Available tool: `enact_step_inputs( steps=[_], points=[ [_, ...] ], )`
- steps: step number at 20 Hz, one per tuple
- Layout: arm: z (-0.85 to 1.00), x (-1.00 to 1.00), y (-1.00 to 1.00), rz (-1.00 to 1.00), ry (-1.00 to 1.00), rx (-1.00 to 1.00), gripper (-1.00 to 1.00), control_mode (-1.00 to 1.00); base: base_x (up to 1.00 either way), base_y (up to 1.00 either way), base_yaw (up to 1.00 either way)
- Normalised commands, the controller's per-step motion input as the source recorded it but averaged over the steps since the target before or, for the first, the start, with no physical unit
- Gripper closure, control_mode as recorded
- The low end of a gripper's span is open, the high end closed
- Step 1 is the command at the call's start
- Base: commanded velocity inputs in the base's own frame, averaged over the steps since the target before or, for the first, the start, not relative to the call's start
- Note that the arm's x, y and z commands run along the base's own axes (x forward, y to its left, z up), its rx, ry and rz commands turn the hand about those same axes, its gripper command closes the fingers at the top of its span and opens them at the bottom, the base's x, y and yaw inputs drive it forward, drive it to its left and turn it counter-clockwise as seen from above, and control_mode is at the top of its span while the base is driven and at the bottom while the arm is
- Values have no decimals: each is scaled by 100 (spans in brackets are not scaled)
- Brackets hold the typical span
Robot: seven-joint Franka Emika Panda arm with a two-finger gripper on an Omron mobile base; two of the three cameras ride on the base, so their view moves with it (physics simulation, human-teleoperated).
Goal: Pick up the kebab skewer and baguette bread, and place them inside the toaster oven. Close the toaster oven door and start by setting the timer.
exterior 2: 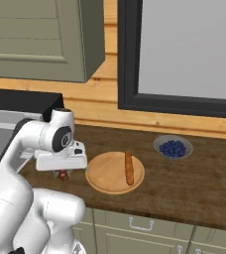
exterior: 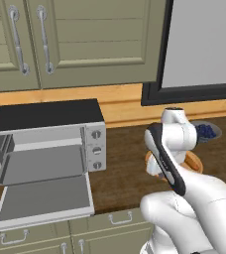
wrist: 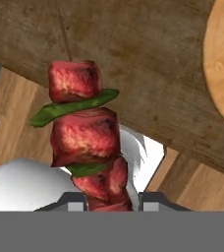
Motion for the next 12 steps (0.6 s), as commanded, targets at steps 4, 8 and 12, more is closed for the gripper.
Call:
enact_step_inputs(
  steps=[4, 8, 12],
  points=[
    [50, -25, 100, -12, -15, -1, 100, -100, 0, 0, 0],
    [69, -2, 100, -14, -12, 0, 100, -100, 0, 0, 0],
    [42, 0, 100, -6, 0, 0, 100, -100, 0, 0, 0]
  ],
)
